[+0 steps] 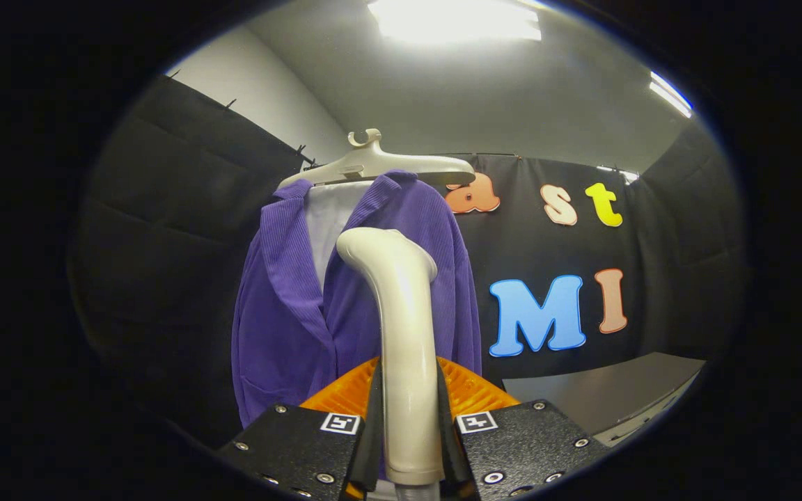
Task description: Iron the clothes twice with a garment steamer, once on the left side and once on the right side.
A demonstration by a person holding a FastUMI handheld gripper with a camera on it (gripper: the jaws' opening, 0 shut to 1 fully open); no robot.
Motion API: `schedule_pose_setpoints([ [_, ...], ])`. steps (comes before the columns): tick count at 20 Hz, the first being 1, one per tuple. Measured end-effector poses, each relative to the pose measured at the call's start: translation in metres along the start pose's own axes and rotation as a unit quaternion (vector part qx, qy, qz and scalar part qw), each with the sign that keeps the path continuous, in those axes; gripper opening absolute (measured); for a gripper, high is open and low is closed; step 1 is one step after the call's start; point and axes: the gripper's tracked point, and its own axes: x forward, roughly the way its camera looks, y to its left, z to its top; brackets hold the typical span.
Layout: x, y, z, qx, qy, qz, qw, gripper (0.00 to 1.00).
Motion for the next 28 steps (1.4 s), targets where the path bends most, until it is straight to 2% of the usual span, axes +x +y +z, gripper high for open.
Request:
schedule_pose_setpoints([
  [28, -0.077, -0.011, -0.173, 0.004, 0.137, -0.014, 0.99, 0.36],
])
